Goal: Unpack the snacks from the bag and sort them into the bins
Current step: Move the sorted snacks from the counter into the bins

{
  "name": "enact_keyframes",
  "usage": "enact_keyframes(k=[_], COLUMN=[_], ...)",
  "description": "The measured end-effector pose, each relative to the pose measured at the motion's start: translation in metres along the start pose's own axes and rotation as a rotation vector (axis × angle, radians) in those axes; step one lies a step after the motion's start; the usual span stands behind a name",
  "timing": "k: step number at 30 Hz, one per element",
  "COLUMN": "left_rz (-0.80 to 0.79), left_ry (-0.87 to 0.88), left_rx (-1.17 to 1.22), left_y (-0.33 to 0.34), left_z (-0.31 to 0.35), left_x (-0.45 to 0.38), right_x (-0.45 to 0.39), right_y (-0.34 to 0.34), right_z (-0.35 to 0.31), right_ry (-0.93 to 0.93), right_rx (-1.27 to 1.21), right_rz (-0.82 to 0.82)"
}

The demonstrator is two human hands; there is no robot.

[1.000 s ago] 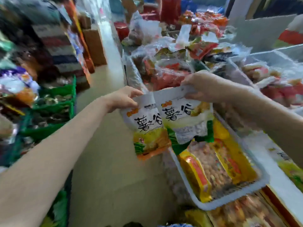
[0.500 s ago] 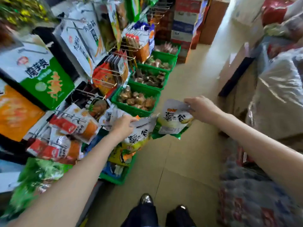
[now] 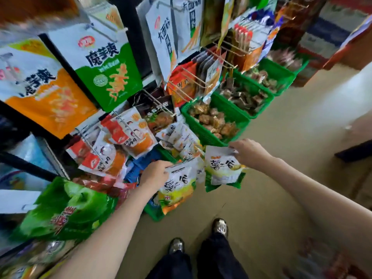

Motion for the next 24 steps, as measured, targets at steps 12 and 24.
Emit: enact_keyframes(k=[12,24], left_rz=[0.161,0.22], left_ry=[-0.087,-0.122], left_rx=[0.113,0.079], left_y=[0.063,0.105], left_z=[-0.017,-0.059], left_x=[-0.162,-0.256], right_x=[-0.21,-0.333], right_y=[0.127,0.25], right_z=[0.035,0.061], right_ry=[-0.168,-0.019], right_rx=[0.124,-0.167], right_rz=[0.004,-0.009])
Point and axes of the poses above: each hand's wrist, its own x-axis away from the middle knuckle, its own y-axis out of the palm, z = x × y, the point moved 6 cm from there along -x, towards the middle knuckle, and after that the axes turned 4 degrees about x, right-handed, at the moved point
